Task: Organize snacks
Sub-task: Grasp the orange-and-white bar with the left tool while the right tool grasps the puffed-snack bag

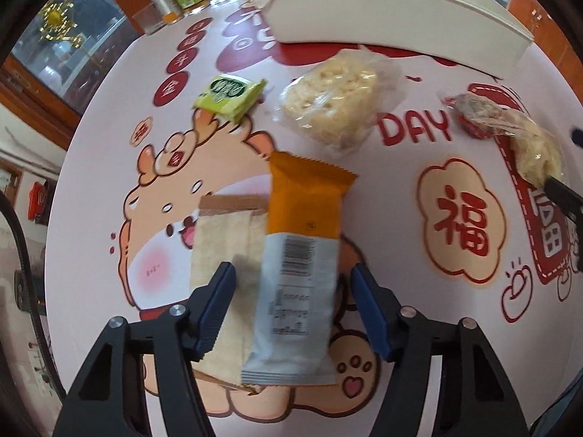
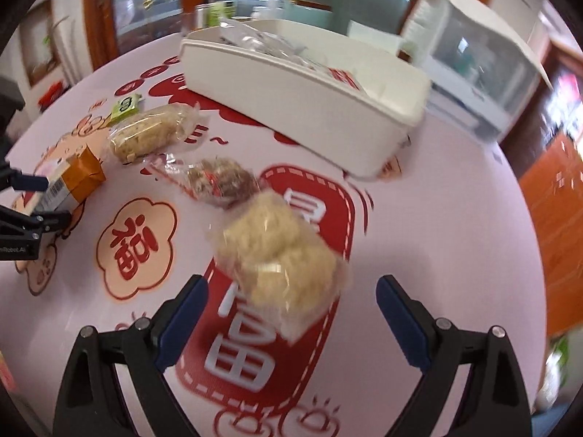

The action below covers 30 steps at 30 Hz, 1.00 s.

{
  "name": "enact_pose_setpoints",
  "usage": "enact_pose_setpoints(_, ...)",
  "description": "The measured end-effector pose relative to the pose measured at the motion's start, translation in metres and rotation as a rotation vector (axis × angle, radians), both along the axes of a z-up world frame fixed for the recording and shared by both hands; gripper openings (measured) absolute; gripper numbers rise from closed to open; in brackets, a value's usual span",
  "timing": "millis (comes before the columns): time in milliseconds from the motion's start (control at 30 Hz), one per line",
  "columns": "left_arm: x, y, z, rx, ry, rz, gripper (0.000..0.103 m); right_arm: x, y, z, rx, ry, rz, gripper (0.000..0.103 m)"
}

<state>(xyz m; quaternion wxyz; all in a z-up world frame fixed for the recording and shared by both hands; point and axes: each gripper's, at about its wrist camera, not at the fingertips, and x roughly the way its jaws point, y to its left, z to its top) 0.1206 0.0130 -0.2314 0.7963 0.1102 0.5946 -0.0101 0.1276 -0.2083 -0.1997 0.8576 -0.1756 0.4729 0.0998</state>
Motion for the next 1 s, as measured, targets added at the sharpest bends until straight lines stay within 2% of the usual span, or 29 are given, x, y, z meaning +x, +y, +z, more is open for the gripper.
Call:
enact_pose_setpoints(100,-0.001,-0.012,0.0,0.002,0.004,-0.032,0.063,0.013,0.007,-0.006,-0.034,0.003,0.054,0.094)
enact_pose_setpoints(233,0.002,-0.02,-0.002,-0.009,0.007,-0.051,0.063,0.027,0.01,-0.019,-0.025,0.074,0.106,0.094)
enact_pose_setpoints(300,0.005,-0.022,-0.002,-0.073,0.04,-0.054,0.05,0.03,0.011,-0.025,-0.007,0.1,0.112,0.093)
enact_pose_setpoints(333,0.006,-0.022,-0.002,-0.114,0.045,-0.05,0.038,0.031,0.011,-0.026,0.013,0.118,0.117,0.088)
enact_pose_setpoints(367,0.008,-0.025,-0.001,-0.148,0.06,-0.048,0.038,0.03,0.01,-0.025,0.039,0.122,0.117,0.085)
enact_pose_setpoints(567,0.009,-0.041,0.002,-0.148,0.039,-0.075,0.038,0.023,0.011,-0.022,0.079,0.122,0.091,0.06)
enact_pose_setpoints(600,0.01,-0.041,0.002,-0.148,0.041,-0.073,0.039,0.021,0.011,-0.021,0.074,0.116,0.084,0.053)
enact_pose_setpoints(667,0.014,-0.04,0.001,-0.15,0.057,-0.053,0.045,0.017,0.007,-0.018,0.099,0.12,0.066,0.049)
enact_pose_setpoints(700,0.012,-0.037,-0.002,-0.149,0.063,-0.034,0.063,0.016,0.007,-0.017,0.113,0.123,0.059,0.048)
enact_pose_setpoints(767,0.014,-0.025,-0.008,-0.156,0.103,0.029,0.079,0.012,0.004,-0.016,0.136,0.127,0.044,0.047)
enact_pose_setpoints(833,0.015,-0.022,-0.008,-0.161,0.096,0.03,0.08,0.006,0.001,-0.015,0.154,0.129,0.03,0.046)
enact_pose_setpoints(867,0.014,-0.022,-0.007,-0.162,0.094,0.022,0.077,0.003,0.0,-0.014,0.169,0.129,0.023,0.046)
enact_pose_setpoints(933,0.011,-0.028,-0.001,-0.169,0.072,-0.018,0.053,0.0,-0.002,-0.014,0.189,0.133,0.01,0.046)
enact_pose_setpoints(967,0.01,-0.03,0.002,-0.172,0.066,-0.041,0.038,-0.003,-0.002,-0.014,0.196,0.135,0.004,0.046)
enact_pose_setpoints(1000,0.008,-0.033,0.003,-0.168,0.072,-0.053,0.036,-0.004,-0.003,-0.014,0.201,0.135,-0.001,0.046)
